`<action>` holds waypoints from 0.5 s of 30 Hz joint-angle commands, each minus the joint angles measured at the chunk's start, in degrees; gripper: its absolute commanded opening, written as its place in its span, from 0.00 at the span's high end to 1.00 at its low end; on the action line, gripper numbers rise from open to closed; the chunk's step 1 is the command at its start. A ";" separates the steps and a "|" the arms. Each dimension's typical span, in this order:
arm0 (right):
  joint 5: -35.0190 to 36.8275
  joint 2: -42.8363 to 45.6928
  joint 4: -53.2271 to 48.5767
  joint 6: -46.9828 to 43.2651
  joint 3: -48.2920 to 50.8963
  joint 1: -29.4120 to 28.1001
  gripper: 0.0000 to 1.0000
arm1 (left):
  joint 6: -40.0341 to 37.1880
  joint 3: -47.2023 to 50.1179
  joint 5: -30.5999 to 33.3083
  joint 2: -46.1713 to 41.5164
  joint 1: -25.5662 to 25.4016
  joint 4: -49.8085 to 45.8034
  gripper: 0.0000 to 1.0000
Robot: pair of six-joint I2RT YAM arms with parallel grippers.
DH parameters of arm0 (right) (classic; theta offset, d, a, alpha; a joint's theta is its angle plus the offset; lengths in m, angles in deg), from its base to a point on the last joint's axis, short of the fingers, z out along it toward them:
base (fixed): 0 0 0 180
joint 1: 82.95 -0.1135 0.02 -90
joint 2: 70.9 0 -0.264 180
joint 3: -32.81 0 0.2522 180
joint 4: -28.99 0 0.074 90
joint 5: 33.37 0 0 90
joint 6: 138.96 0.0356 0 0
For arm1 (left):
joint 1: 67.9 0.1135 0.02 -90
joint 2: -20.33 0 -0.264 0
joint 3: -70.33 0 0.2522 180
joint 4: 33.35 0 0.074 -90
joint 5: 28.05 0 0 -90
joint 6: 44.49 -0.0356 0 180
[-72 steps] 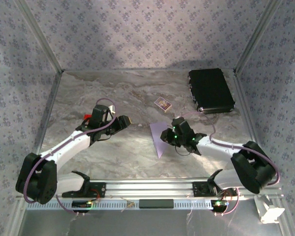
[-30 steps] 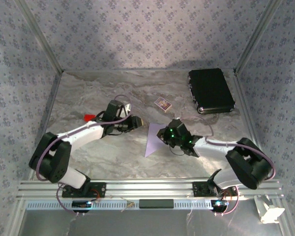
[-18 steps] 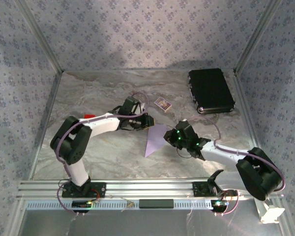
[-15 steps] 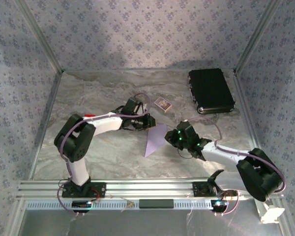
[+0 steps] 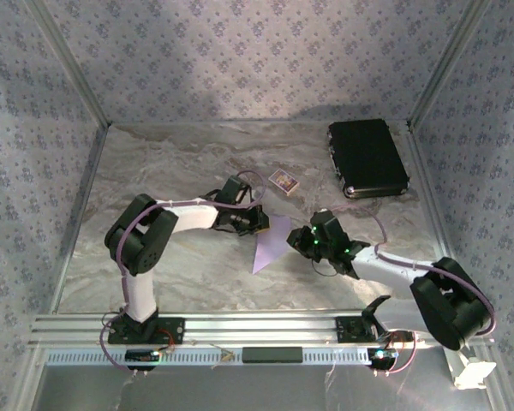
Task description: Fold a paper plane with a square sheet of paper (pick it up from the middle)
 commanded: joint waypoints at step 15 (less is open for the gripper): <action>-10.58 -11.42 -0.16 -7.06 -5.11 5.17 0.68 | 2.23 10.28 -2.72 1.40 2.61 9.89 0.95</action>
